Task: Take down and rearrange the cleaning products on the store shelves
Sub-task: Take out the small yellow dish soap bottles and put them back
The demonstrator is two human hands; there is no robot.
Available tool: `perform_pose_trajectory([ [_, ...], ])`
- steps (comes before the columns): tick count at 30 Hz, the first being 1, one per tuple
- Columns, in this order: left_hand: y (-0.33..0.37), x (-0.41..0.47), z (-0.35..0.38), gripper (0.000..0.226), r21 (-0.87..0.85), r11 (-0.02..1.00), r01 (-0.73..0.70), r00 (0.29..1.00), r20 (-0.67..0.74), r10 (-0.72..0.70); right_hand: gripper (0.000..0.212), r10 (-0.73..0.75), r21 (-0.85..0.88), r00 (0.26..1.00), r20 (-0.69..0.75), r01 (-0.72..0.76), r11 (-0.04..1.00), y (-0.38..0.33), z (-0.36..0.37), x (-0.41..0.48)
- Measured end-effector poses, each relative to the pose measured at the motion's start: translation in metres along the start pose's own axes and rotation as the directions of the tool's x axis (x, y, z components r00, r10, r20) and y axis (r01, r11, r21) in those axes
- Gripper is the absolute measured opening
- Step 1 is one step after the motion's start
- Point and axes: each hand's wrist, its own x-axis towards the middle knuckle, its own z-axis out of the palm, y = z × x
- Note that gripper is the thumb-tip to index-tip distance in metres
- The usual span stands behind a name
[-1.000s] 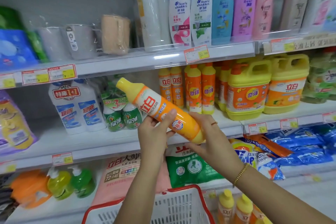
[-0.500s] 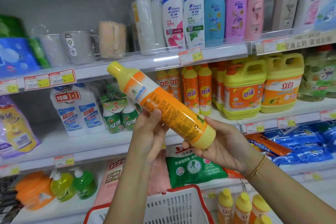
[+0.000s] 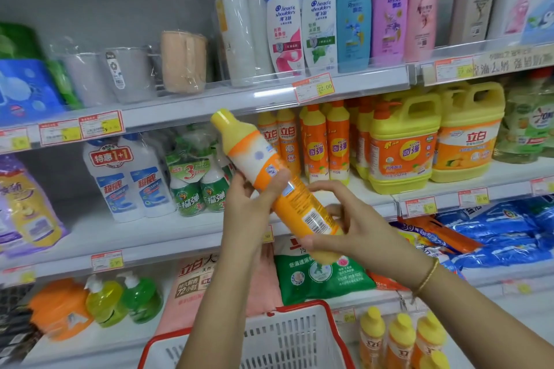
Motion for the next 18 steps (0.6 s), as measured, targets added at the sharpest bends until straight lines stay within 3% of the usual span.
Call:
perform_pose_trajectory([
  [1,0.004,0.004,-0.004,0.049,-0.074,0.997,0.018,0.999,0.047,-0.015,0.059,0.032,0.229,0.994,0.105,-0.055,0.972,0.001,-0.001,0.000],
  [3,0.010,0.014,-0.011,0.050,-0.292,0.950,0.107,0.989,0.127,-0.072,0.059,0.022,0.573,0.950,0.313,-0.207,0.793,0.007,-0.004,0.000],
  [5,0.013,0.023,-0.017,0.060,-0.469,0.869,0.159,0.983,0.153,-0.097,0.057,-0.109,0.723,0.830,0.547,-0.403,0.561,0.013,-0.006,0.002],
  [7,0.014,0.029,-0.019,0.066,-0.547,0.821,0.166,0.982,0.167,-0.087,0.057,-0.253,0.728,0.702,0.665,-0.535,0.429,0.011,-0.006,0.002],
  [11,0.017,0.030,-0.015,0.056,-0.507,0.834,0.219,0.972,0.189,-0.141,0.068,-0.317,0.761,0.694,0.646,-0.556,0.334,0.008,-0.008,0.002],
  [13,0.014,0.030,-0.011,0.041,-0.496,0.823,0.276,0.960,0.182,-0.213,0.069,-0.291,0.784,0.728,0.621,-0.575,0.235,0.011,-0.012,0.004],
  [15,0.007,0.031,-0.008,0.028,-0.501,0.800,0.331,0.944,0.178,-0.279,0.069,-0.203,0.789,0.772,0.602,-0.537,0.298,0.014,-0.015,0.005],
  [18,-0.003,0.033,-0.005,0.035,-0.504,0.776,0.380,0.923,0.154,-0.351,0.071,-0.117,0.746,0.783,0.611,-0.521,0.415,0.020,-0.022,0.004],
])
